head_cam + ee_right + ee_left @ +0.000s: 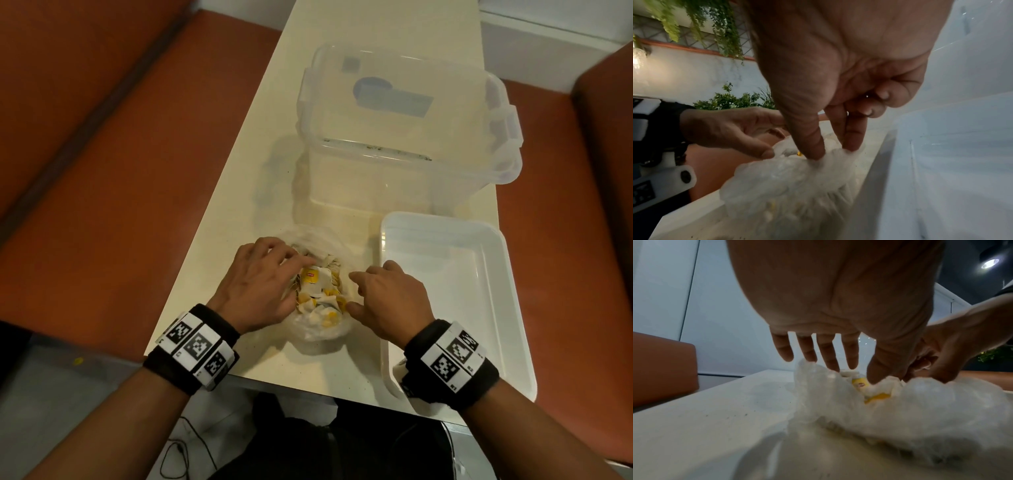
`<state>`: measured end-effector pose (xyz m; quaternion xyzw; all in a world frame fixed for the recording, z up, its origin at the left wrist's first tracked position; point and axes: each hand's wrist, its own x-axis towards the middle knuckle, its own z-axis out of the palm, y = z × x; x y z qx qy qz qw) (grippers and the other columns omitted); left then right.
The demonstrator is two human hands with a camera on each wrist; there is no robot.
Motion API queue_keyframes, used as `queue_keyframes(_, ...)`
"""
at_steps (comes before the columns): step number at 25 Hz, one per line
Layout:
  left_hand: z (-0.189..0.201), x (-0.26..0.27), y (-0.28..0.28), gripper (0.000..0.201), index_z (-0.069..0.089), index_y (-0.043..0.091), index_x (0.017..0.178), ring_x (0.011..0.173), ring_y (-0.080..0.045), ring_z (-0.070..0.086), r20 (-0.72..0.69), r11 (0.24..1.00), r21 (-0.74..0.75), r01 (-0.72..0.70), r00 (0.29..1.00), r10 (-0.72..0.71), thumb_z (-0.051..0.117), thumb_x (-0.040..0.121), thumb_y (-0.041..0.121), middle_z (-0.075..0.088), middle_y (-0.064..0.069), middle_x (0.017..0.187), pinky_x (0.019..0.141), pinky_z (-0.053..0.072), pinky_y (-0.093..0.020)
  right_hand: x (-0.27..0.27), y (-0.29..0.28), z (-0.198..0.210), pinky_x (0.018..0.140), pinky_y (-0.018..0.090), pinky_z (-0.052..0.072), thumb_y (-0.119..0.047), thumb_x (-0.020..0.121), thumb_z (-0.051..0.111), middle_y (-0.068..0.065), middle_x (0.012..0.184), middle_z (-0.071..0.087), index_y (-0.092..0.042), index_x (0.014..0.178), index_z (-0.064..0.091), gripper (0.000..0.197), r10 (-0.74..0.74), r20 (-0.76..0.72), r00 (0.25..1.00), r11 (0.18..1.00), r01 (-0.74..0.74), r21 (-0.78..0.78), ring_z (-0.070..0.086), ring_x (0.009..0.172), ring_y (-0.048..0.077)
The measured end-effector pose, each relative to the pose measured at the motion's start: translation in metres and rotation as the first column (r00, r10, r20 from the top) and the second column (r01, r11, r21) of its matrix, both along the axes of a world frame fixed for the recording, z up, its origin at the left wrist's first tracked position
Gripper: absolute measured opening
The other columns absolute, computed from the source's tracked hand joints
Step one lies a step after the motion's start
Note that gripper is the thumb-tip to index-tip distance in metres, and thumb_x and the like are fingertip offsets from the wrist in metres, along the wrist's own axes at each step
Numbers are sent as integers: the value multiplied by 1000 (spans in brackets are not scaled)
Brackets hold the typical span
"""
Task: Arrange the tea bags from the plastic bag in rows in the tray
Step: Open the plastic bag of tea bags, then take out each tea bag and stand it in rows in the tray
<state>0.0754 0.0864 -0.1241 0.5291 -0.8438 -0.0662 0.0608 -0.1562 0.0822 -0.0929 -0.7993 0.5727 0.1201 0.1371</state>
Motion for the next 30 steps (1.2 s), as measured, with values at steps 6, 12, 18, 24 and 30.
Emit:
queue_keyframes(6, 1, -27, -13, 42, 58, 38, 129, 105, -22, 54, 45, 994, 95, -61, 997, 57, 57, 87, 44, 63, 10, 120, 78, 40, -38, -36, 8, 16, 67, 32, 48, -54, 89, 59, -13, 91, 64, -34, 99, 51, 24, -431, 260, 864, 900, 433, 53, 60, 78, 13)
queue_keyframes(12, 5, -29, -20, 26, 68, 36, 108, 103, -23, 51, 57, 986, 140, -87, 995, 79, 62, 86, 47, 62, 9, 109, 80, 37, -38, -28, 16, -2, 61, 32, 46, -32, 93, 61, -5, 83, 69, -26, 106, 41, 24, -399, 269, 877, 916, 369, 155, 63, 74, 20)
queue_keyframes(18, 13, -28, -19, 19, 68, 34, 99, 101, -20, 50, 38, 985, 161, -65, 998, 59, 57, 89, 46, 64, 13, 105, 77, 33, -35, -19, 6, -6, 59, 31, 41, -36, 93, 60, -7, 85, 66, -28, 102, 39, 24, -394, 296, 870, 919, 370, 136, 60, 74, 20)
queue_keyframes(24, 24, -17, -19, 14, 57, 32, 95, 78, -17, 50, -170, 935, 303, -182, 955, 241, 57, 94, 47, 55, 11, 81, 65, 36, -31, -21, 5, -2, 62, 30, 41, -40, 93, 57, -12, 96, 65, -31, 105, 40, 22, -405, 247, 880, 914, 387, 121, 61, 80, 18)
queue_keyframes(30, 27, -8, -19, 12, 64, 25, 97, 76, -17, 62, -440, 867, 474, -156, 811, 387, 66, 92, 36, 66, 7, 80, 70, 51, -38, -13, 6, 12, 70, 28, 44, -44, 90, 65, -16, 108, 59, -33, 112, 56, 26, -385, 577, 720, 919, 355, 171, 58, 76, 7)
